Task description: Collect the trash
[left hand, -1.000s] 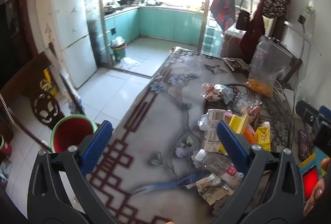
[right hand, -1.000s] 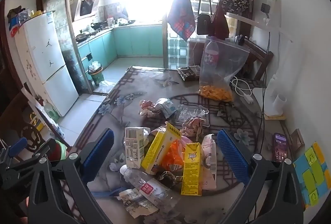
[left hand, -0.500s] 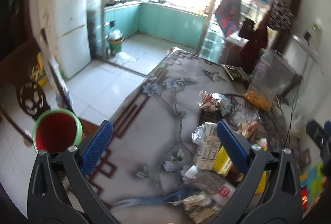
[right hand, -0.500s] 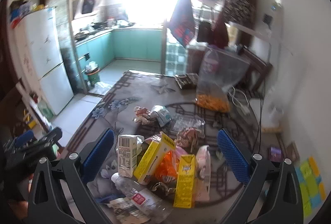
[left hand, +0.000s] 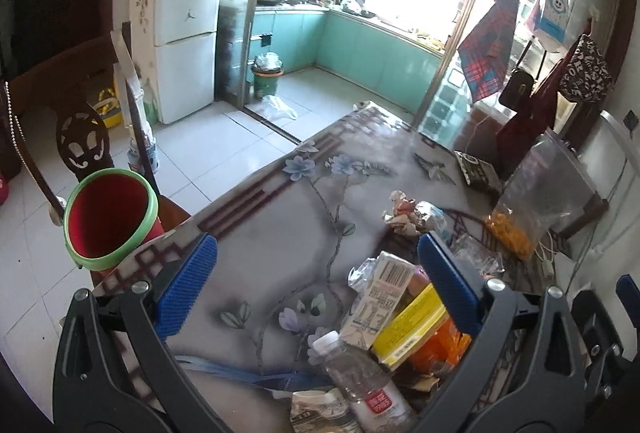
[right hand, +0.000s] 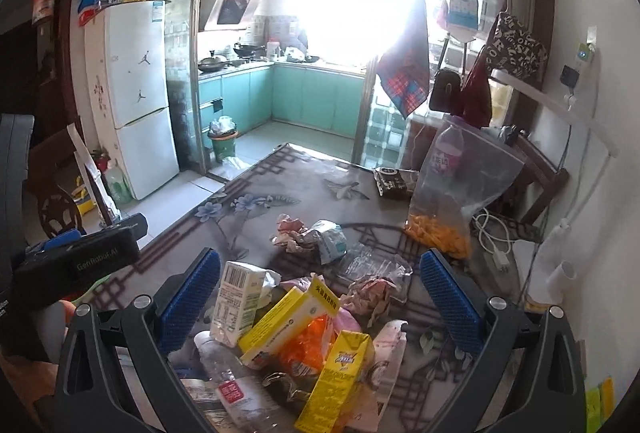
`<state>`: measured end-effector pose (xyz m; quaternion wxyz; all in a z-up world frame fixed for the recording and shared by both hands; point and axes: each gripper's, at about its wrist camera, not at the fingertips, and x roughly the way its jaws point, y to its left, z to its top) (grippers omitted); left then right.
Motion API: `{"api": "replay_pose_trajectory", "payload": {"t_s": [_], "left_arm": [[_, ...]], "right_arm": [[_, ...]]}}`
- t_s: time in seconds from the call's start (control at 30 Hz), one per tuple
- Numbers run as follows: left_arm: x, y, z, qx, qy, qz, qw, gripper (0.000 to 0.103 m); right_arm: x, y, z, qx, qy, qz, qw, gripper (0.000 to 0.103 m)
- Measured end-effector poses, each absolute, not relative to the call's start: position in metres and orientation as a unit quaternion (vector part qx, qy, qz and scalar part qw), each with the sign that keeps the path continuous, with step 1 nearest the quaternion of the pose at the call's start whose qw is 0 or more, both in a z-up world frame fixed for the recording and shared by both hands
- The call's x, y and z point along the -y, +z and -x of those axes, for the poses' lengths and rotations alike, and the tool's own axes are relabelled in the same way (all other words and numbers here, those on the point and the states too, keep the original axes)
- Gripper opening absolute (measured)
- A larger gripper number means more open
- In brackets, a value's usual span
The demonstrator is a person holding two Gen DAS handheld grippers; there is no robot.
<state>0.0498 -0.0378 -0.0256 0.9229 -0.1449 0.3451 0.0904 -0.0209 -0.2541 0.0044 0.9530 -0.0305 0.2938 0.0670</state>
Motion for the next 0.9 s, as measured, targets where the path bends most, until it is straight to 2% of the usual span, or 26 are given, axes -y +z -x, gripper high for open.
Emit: {"api": "replay_pose_trajectory", "payload": {"t_s": [0.9], "left_arm": [[0.06,-0.031,-0.07,-0.359,0.117,0.135,0.916,0.099]], "right_arm": [[0.276,-0.019,-0.008,-0.302,0.079,0.025,0.95,0.096]]}}
